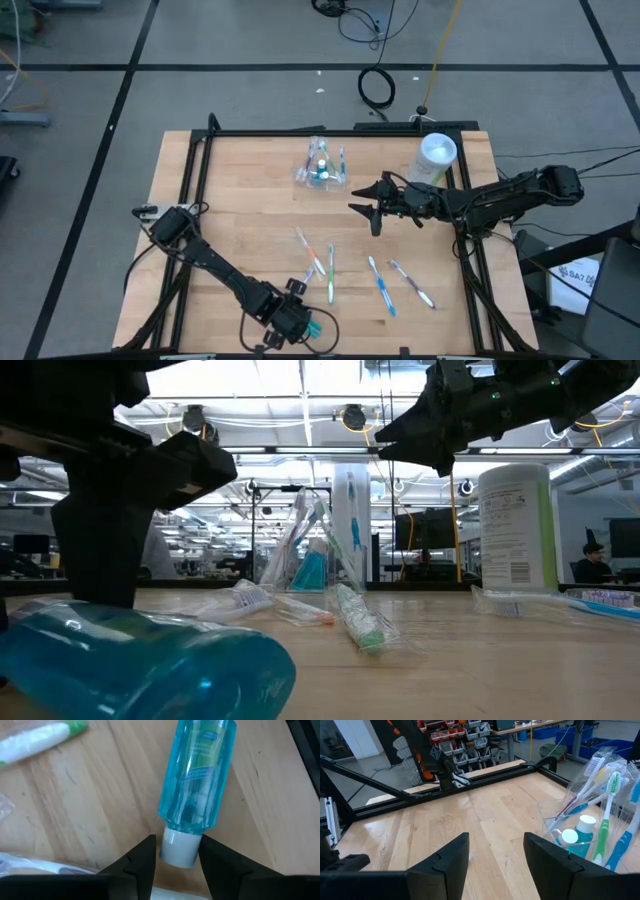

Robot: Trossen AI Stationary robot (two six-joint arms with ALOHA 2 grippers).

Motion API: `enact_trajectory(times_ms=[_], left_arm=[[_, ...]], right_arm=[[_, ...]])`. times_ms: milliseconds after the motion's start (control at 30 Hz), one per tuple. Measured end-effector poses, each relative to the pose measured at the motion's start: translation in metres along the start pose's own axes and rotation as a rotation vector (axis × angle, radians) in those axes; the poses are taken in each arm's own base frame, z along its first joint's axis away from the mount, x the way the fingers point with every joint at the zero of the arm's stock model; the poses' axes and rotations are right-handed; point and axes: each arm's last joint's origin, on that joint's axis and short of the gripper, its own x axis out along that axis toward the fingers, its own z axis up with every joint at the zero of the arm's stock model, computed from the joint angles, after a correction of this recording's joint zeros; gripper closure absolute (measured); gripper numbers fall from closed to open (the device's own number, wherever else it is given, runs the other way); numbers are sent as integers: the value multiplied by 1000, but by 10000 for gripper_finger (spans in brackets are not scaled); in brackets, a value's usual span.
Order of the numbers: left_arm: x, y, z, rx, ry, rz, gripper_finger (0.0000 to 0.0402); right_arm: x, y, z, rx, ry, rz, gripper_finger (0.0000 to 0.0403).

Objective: Pick & Place toothbrushing station
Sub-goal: Put the blue mouthwash into the transparent organizer

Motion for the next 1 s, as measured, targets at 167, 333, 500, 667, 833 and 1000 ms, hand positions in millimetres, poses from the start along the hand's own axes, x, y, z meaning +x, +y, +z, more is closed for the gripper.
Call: enact_trajectory(times_ms=[167,333,500,667,833,1000], left_arm=[[0,1,0,-11,5,-21,280],[0,1,0,-14,5,-19,296],[-1,7,1,-27,7,-11,280],[-20,18,6,-13,6,77,275],[-43,36,8,50,61,237,288],[-55,55,10,185,95,391,290]], right_arm=[[0,0,0,0,2,-1,222],[0,0,0,-1,2,0,222],[0,0,0,0,2,-1,222],[0,0,0,-1,2,-1,222],[0,0,0,7,2,0,222],[0,-1,-4,76,38,-8,222]])
